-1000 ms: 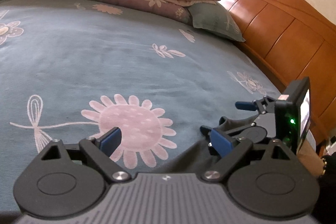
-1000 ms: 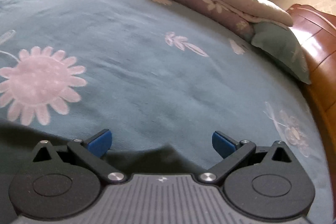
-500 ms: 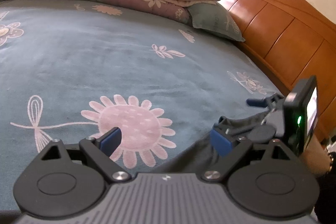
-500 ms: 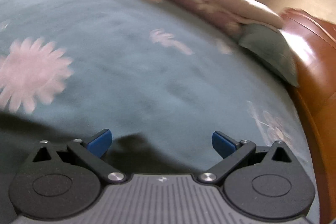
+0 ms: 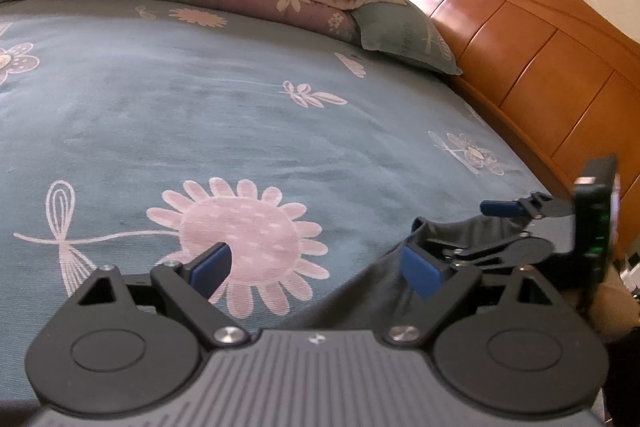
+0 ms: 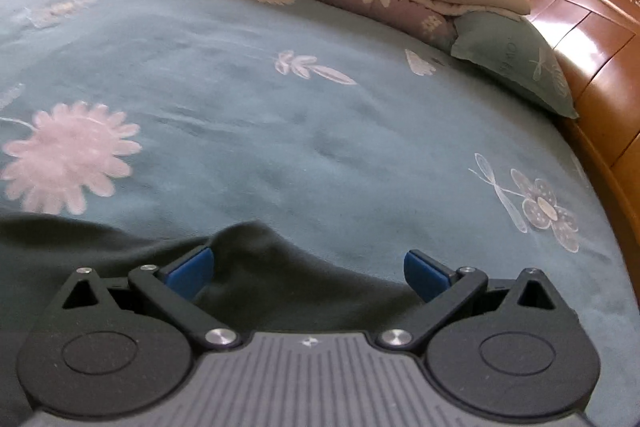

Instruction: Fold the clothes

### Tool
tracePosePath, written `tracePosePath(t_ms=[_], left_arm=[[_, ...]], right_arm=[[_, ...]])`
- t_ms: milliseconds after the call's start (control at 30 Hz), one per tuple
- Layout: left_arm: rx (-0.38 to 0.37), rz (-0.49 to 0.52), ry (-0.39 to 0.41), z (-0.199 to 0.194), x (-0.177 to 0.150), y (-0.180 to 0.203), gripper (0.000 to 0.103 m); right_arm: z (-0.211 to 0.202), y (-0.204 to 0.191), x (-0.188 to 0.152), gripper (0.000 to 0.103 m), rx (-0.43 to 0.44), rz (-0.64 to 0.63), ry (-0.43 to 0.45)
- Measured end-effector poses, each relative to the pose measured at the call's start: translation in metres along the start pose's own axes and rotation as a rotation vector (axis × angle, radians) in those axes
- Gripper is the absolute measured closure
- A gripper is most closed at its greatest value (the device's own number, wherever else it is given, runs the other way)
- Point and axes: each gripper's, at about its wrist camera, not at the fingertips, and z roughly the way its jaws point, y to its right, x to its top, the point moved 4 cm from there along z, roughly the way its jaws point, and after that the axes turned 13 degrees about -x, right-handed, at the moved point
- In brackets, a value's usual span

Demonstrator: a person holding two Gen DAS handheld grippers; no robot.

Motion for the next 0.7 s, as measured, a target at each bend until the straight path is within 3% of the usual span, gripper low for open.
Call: tracePosePath(t_ms=[167, 367, 533, 700], left_arm=[[-0.004, 0.01, -0.006, 0.001, -0.001, 0.004, 0.011], [-0.025, 0.035, -0.02, 0.005, -0.003, 0.013, 0.011], [-0.045, 0.062, -0.046, 0.012, -0.007, 0.024, 0.011], [-0.063, 0.109, -0.082, 0.02, -0.014, 0.038, 0.011]], right_arm=[[0.015, 0.012, -0.024, 0.0, -0.014, -0.034, -0.087], [0.001, 0.055, -0.041, 0.0, -0.005, 0.142, -0.114], [-0.028, 0.041, -0.058, 0.0, 0.206, 0.115, -0.1], [-0.045, 0.02, -0.097, 0.0, 0.245, -0.033, -0.131]])
